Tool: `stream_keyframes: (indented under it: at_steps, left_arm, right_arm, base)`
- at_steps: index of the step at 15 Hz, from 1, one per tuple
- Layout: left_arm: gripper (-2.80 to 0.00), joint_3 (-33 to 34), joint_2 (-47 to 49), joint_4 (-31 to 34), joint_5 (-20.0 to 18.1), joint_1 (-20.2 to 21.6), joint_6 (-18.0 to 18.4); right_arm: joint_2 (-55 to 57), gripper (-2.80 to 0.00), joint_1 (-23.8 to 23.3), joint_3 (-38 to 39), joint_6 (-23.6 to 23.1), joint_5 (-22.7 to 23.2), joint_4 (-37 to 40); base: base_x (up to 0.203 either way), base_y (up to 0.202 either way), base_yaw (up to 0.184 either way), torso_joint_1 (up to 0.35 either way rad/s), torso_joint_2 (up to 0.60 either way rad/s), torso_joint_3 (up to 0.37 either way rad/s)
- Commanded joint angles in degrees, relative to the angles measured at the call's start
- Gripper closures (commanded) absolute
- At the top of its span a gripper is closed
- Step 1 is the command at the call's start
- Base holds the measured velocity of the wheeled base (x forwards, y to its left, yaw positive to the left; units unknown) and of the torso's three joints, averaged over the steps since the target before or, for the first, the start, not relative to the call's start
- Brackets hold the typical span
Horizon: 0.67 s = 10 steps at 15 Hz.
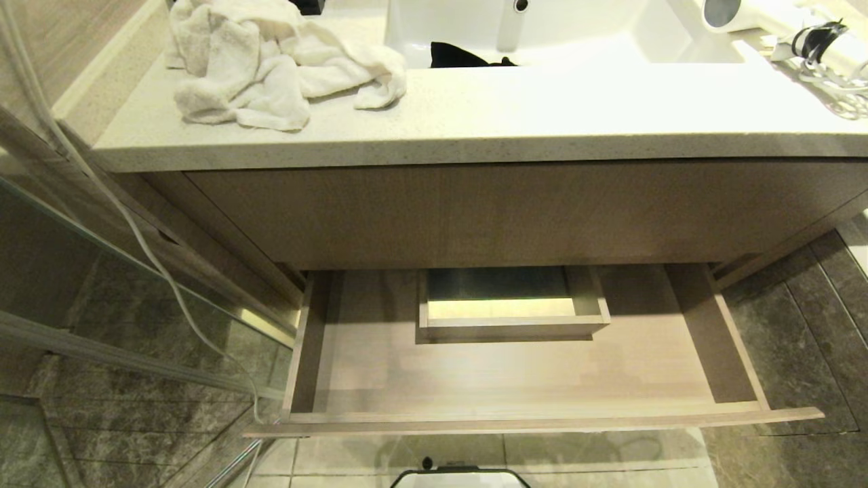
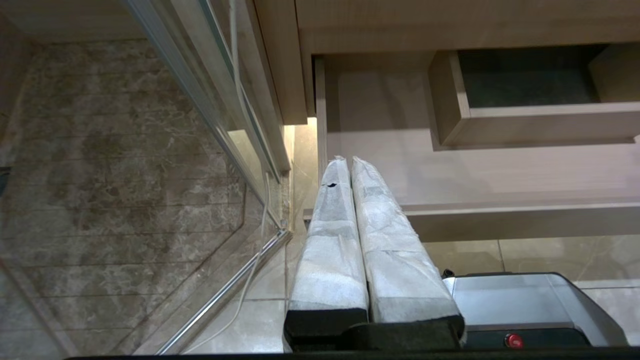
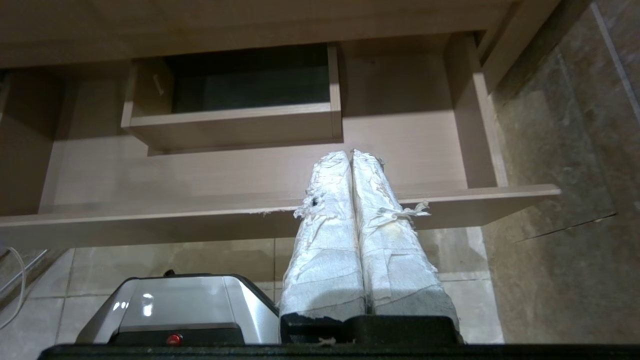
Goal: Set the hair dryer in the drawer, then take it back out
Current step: Pick up the hairdryer
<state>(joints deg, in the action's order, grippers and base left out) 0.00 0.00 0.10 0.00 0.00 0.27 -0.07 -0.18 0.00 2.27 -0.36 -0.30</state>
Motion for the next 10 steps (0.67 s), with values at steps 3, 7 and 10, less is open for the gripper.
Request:
stream_keyframes:
  at_steps: [3,7,10]
  left_arm:
    - [0.00,0.0,0.0,0.0,0.0,0.0,0.0]
    - [0.00,0.0,0.0,0.0,0.0,0.0,0.0]
    - [0.00,0.1,0.0,0.0,0.0,0.0,0.0]
  right_arm:
    - [-0.1,0.00,0.1,0.2,0.0,0.1,-0.1]
    - [-0.1,0.00,0.0,0.1,0.0,0.0,0.0]
    - [-0.1,0.00,0.0,0.2,-0.1,0.0,0.0]
  base:
    - [0.000,0.000,0.000,0.289,-0.56,-0.267]
    - [0.000,0.000,0.000,0.309,-0.59,-0.289]
    - [0.000,0.000,0.000,0.275,-0.53,-0.259]
